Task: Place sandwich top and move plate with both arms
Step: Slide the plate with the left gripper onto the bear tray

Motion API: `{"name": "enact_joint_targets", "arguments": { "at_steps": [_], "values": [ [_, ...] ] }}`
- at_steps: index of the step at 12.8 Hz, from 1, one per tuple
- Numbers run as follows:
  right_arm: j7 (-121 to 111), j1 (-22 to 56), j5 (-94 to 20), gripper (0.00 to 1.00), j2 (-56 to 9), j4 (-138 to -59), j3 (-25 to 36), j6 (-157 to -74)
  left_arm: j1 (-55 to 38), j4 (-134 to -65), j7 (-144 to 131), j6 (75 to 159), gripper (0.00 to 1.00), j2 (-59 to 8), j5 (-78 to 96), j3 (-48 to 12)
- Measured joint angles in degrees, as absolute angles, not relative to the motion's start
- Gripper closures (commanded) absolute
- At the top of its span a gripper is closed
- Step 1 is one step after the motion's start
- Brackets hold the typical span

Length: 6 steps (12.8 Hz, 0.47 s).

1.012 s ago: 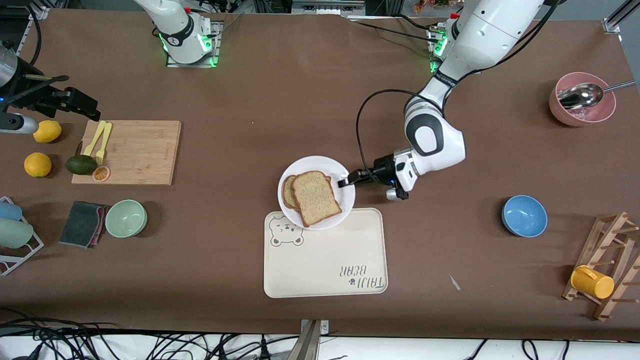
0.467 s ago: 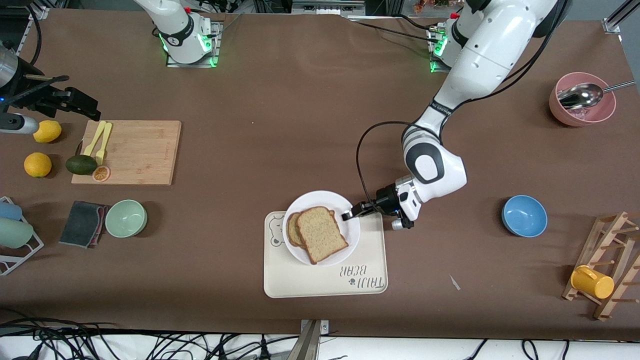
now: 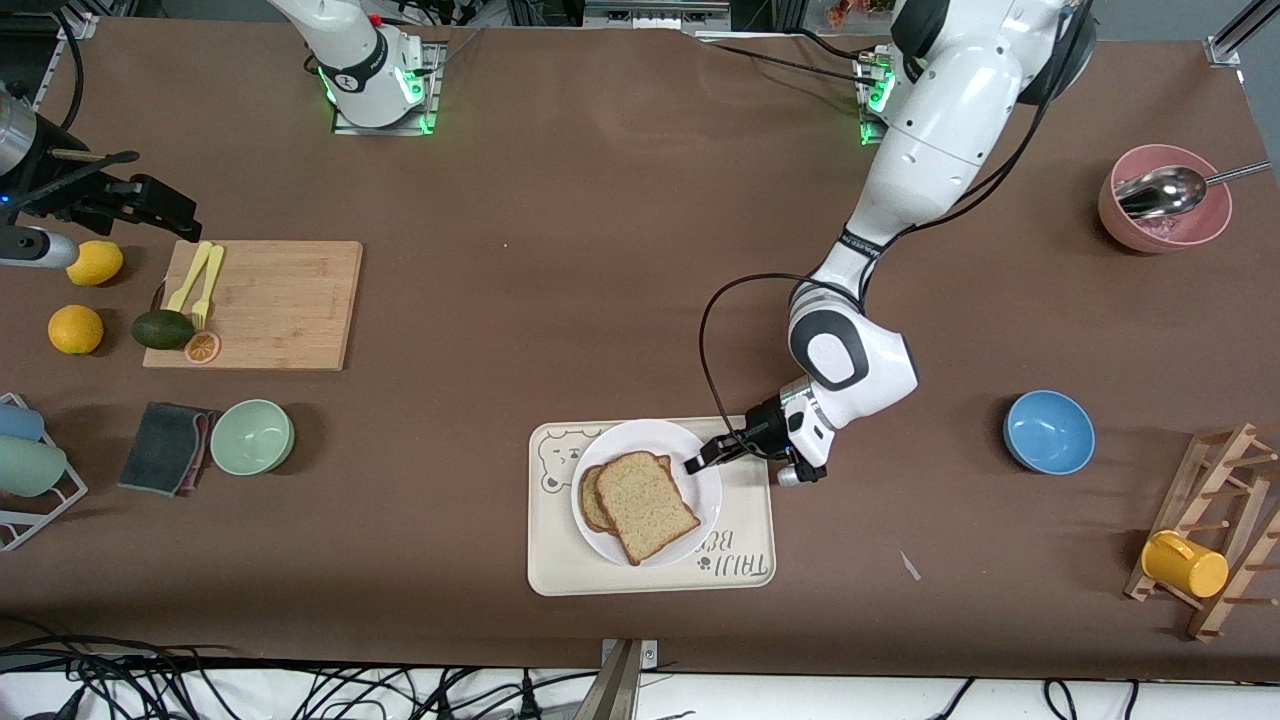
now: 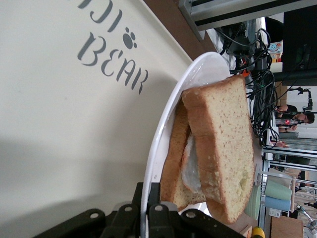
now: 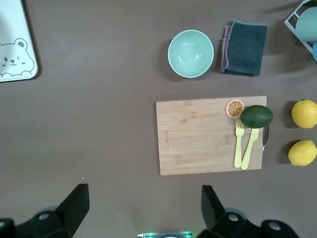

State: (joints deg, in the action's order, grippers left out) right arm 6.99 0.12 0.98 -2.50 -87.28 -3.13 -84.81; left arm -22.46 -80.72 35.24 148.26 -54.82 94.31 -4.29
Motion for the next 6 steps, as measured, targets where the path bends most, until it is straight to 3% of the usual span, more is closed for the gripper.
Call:
{"name": "enact_joint_targets", "arguments": {
  "at_steps": [1,2,3,4,5,6],
  "values": [
    [6.98,0.12,0.98,0.0,-2.5,-87.29,-3.13,-84.81,-22.65,-79.99,35.13,148.31,0.96,-55.49,94.31,-4.11],
    [6.98,0.12,0.98,0.0,-2.5,-87.29,-3.13,-84.81,-22.67,-79.68,35.1,148.33,0.8,-55.83,94.31,-4.05],
    [6.98,0.12,0.98,0.0,-2.5,-87.3,-3.13,-84.82,-22.66,-79.53,35.1,148.34,0.49,-55.95,94.31,-3.95],
    [6.97,0.12,0.98,0.0,-2.51,-87.3,-3.14,-84.83,-22.62,-79.34,35.08,148.34,0.29,-55.96,94.31,-3.91],
    [6.97,0.12,0.98,0.0,-2.51,-87.3,-3.14,-84.83,-22.52,-79.05,35.02,148.34,0.16,-55.96,94.31,-3.89],
    [6.97,0.12,0.98,0.0,-2.51,-87.3,-3.14,-84.83,-22.35,-78.73,34.99,148.36,0.1,-55.95,94.31,-3.85]
  ]
}}
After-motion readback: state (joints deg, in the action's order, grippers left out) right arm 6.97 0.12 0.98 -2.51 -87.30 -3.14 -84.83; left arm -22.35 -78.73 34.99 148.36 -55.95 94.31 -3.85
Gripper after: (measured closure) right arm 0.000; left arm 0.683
